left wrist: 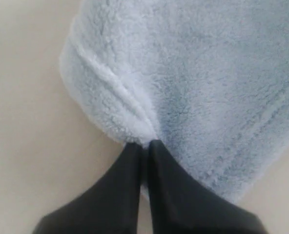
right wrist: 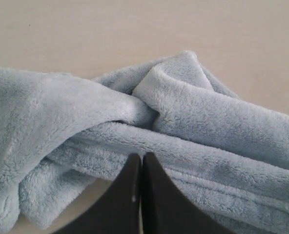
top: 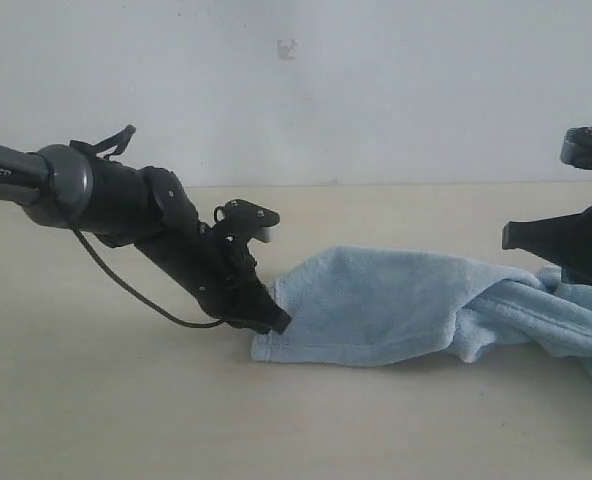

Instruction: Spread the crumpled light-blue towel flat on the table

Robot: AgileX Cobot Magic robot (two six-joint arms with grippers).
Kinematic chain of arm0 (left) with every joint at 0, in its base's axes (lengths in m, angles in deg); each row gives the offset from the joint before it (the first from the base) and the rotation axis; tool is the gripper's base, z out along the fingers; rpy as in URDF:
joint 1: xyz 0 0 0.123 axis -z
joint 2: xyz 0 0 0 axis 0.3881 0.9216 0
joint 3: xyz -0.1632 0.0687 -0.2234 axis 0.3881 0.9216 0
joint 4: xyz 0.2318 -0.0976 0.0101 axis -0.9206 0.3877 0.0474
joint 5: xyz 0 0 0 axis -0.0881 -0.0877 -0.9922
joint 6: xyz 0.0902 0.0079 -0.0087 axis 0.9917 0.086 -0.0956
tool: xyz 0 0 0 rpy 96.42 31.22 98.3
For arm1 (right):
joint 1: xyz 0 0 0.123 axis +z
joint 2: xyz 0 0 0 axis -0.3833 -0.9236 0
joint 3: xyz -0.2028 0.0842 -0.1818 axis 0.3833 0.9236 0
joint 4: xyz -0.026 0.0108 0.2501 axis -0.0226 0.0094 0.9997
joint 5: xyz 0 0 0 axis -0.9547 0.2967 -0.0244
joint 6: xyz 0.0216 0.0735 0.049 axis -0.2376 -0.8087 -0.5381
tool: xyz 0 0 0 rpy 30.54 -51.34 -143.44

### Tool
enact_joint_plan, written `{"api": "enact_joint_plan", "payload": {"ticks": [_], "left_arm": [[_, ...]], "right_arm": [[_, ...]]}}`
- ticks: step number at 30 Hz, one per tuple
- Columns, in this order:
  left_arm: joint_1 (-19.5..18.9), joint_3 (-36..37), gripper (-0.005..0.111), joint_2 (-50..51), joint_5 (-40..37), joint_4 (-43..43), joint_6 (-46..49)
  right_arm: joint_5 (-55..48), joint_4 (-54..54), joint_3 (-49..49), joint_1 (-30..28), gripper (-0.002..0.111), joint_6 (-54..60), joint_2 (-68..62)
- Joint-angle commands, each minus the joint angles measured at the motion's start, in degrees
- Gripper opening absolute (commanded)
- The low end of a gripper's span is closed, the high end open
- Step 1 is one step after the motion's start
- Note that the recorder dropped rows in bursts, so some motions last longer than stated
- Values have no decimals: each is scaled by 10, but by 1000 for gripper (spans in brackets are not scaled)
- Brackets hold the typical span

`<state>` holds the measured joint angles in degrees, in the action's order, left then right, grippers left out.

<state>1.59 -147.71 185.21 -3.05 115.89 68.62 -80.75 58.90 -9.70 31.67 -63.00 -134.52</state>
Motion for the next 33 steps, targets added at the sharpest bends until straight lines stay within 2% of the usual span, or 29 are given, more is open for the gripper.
{"api": "enact_joint_plan", "payload": {"ticks": [1,4,9,12,15,18,20,22,24,25,27,30,33], "left_arm": [[2,3,4,-25,-22,-30,-1],[2,3,4,-87,-22,-106,-48],[2,3,4,-235,-64,-284,-199],[-2,3,4,-313,-140,-424,-306],[-17,5,4,-366,-255,-546,-396],[-47,20,4,-403,-349,-584,-431],[-64,39,4,-424,-362,-550,-440],[-68,65,4,-441,-317,-480,-440],[-67,99,4,-457,-245,-364,-418],[-65,114,4,-461,-218,-290,-370],[-57,157,4,-461,-169,-127,-223],[-43,226,4,-443,-102,80,29],[-26,288,11,-413,-41,229,313]], "right_arm": [[1,0,0,0,0,1,1],[1,0,0,0,0,1,1],[5,0,0,0,0,1,1],[-2,0,0,0,0,1,1],[-32,0,0,0,0,32,1],[-66,35,0,0,0,104,1],[-80,87,0,0,0,153,1],[-94,171,0,0,0,238,1],[-104,270,0,1,0,349,1],[-107,317,0,1,0,389,1],[-115,402,0,1,0,465,1],[-123,460,0,1,0,526,1],[-123,462,0,1,0,528,1]]}}
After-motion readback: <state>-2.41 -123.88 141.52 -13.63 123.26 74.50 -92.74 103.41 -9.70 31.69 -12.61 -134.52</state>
